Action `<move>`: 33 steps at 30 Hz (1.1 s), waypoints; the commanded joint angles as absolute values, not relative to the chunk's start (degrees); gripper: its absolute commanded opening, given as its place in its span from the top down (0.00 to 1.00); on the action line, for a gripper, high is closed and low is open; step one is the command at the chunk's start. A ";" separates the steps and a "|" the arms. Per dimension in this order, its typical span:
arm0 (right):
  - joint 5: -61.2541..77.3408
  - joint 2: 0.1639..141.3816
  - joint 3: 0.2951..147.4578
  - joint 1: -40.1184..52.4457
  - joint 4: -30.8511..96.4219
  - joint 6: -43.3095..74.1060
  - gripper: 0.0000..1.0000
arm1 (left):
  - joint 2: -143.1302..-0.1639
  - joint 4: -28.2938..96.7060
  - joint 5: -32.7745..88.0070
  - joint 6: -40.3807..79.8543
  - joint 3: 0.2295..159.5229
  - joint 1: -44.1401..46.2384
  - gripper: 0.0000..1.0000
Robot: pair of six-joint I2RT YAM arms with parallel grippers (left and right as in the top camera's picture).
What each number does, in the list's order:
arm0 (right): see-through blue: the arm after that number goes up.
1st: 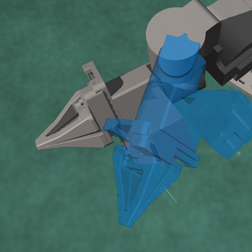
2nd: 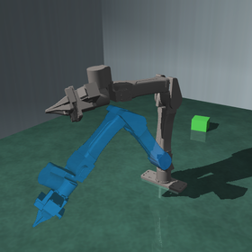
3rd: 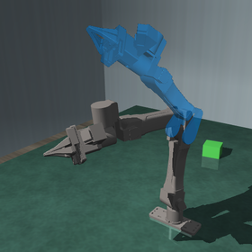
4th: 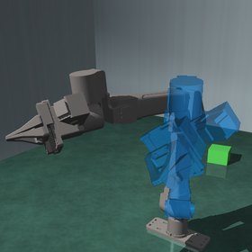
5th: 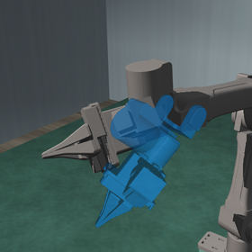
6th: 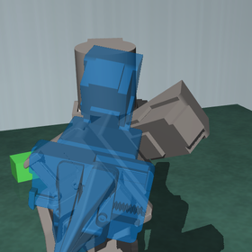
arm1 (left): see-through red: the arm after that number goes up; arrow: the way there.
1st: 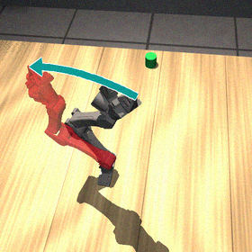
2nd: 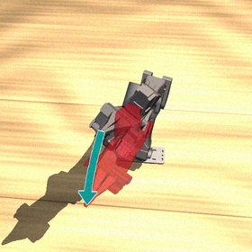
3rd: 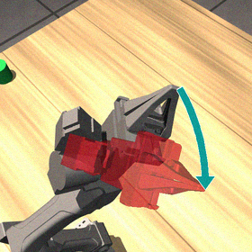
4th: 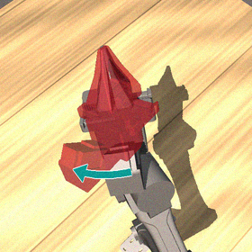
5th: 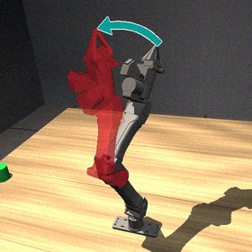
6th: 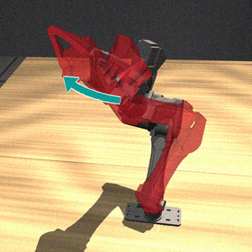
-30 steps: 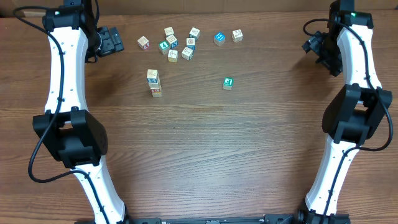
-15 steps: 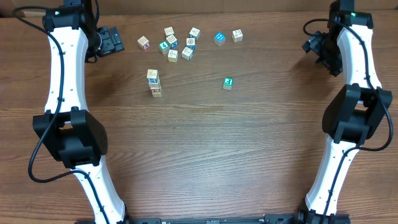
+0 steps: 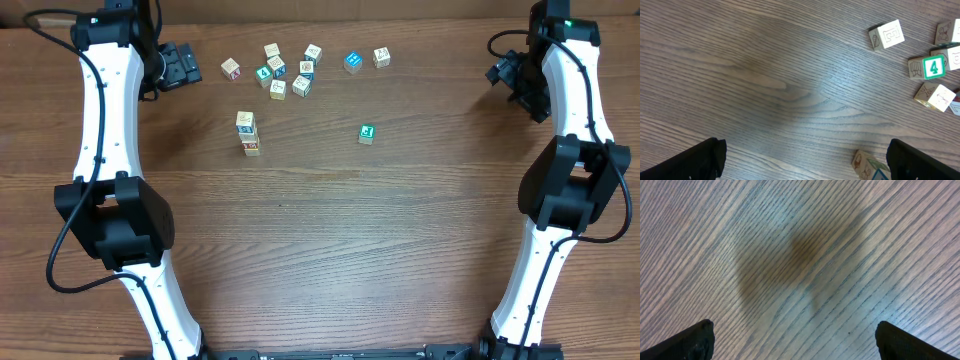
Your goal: Form a tower
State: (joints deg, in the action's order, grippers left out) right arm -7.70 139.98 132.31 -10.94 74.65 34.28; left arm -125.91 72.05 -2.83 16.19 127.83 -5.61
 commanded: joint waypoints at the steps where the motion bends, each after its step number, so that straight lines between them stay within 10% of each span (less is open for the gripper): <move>1: -7.88 137.19 132.79 -11.11 74.59 34.26 0.00 | -125.08 72.01 -3.18 16.73 128.29 -5.19 0.00; 33: -7.88 137.19 132.79 -11.11 74.59 34.26 0.00 | -95.81 72.16 -3.18 16.73 104.47 -2.26 0.01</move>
